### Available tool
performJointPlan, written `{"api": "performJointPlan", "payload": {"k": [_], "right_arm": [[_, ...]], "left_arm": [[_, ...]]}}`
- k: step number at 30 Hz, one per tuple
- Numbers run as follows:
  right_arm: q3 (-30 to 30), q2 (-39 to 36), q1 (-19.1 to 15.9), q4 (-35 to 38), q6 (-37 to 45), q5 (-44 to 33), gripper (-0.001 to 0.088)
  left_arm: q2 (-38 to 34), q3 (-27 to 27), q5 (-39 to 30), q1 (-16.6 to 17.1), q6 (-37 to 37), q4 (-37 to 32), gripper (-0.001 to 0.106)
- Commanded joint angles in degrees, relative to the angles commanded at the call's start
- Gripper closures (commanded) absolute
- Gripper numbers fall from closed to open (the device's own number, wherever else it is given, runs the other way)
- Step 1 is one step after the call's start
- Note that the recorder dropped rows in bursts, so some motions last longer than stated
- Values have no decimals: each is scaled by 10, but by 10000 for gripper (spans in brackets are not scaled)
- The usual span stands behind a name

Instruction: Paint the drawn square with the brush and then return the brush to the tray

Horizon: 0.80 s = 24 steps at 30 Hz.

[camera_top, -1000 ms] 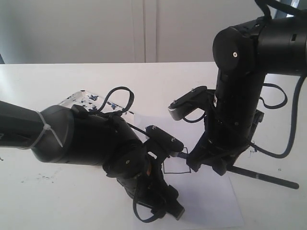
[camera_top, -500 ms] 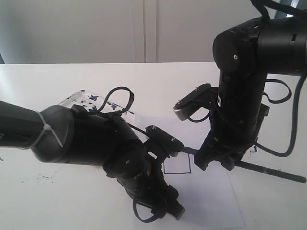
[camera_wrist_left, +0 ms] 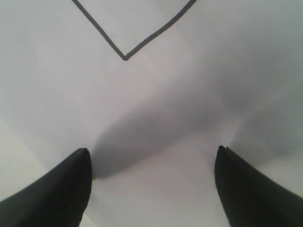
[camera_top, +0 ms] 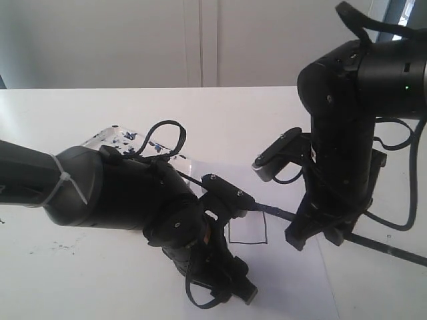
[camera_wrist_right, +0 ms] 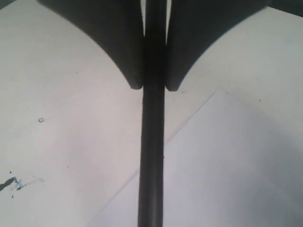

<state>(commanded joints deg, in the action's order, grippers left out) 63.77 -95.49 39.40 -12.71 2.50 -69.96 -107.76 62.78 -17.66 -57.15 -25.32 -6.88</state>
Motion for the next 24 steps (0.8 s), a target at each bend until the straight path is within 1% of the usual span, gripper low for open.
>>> {"api": "performJointPlan", "payload": {"k": [2,6,9,13,16,20,24], "right_arm": [[0,0,0,7,-1,0,868],[0,1,0,56,10,0,868],[0,1,1,101,36,0,868],[0,1,2,140,51,0,868],[0,1,6,156,54,0,868],[0,1,18,156,55,0,868],[0,1,19,154,53,0,868]], "left_arm": [[0,0,1,0,0,0,304],[0,0,2,0,0,0,304],[0,0,2,0,0,0,304],[0,0,2,0,0,0,304],[0,0,2,0,0,0,304],[0,0,4,0,0,0,304],[0,0,1,0,0,0,304]]}}
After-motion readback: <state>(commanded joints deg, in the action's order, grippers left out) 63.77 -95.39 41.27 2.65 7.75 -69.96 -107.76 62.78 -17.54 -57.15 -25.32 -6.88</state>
